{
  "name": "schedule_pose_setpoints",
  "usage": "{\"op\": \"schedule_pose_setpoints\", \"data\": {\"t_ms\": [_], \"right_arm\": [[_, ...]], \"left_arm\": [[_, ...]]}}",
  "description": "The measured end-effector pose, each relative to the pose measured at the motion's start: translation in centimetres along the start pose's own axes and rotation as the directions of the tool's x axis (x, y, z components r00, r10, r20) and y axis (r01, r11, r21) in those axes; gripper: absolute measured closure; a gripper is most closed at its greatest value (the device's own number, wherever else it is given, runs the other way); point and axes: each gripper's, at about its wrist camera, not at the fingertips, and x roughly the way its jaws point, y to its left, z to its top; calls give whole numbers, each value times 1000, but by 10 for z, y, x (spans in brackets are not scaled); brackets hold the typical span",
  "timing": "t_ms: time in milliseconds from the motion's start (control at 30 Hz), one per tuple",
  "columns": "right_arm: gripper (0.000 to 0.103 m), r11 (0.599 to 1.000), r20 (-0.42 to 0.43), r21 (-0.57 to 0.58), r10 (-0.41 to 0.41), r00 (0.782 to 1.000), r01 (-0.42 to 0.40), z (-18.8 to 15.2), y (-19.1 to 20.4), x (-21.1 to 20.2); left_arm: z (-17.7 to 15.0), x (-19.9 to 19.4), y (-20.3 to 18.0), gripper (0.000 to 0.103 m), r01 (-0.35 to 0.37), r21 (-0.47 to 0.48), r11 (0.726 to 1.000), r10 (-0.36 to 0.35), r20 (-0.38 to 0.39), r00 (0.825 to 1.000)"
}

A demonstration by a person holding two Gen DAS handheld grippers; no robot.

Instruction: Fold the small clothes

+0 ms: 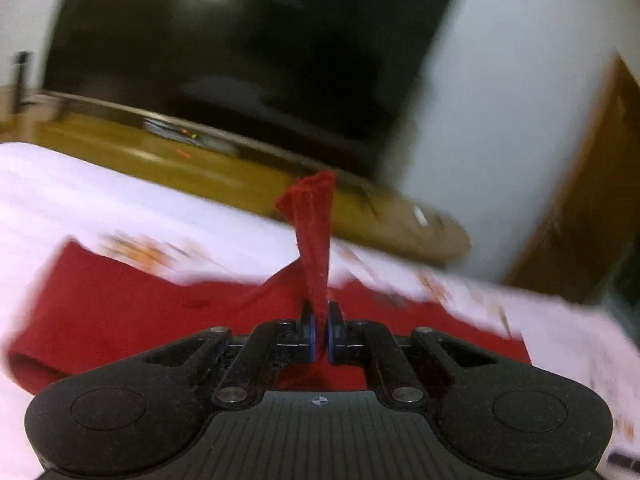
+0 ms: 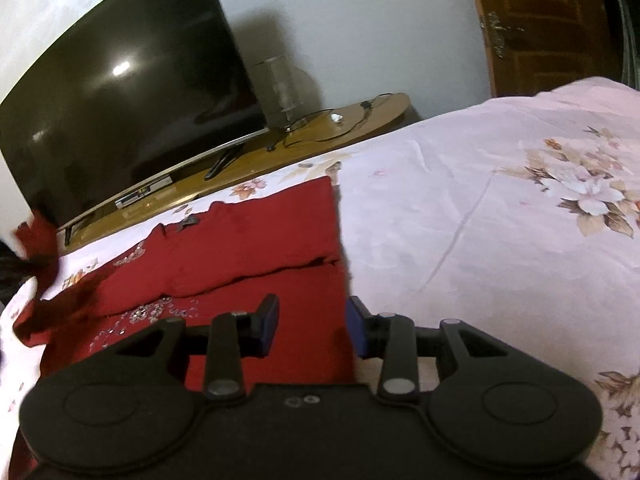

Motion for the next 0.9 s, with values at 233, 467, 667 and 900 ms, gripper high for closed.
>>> {"op": "schedule_pose_setpoints", "data": {"t_ms": [233, 467, 667, 900], "right_arm": [[63, 999, -24, 49, 13, 1000, -12, 8, -19, 1], [60, 963, -42, 151, 230, 972, -222, 23, 19, 50], [60, 882, -110, 283, 419, 901, -376, 25, 78, 125], [64, 854, -187, 374, 452, 872, -362, 19, 105, 174]], "left_arm": [[-53, 47, -88, 66, -3, 261, 965, 43, -149, 988], [-41, -58, -23, 24, -136, 184, 974, 128, 52, 990], [-45, -80, 64, 32, -300, 58, 952, 301, -20, 953], [-50, -70, 91, 32, -258, -16, 966, 256, -69, 964]]}}
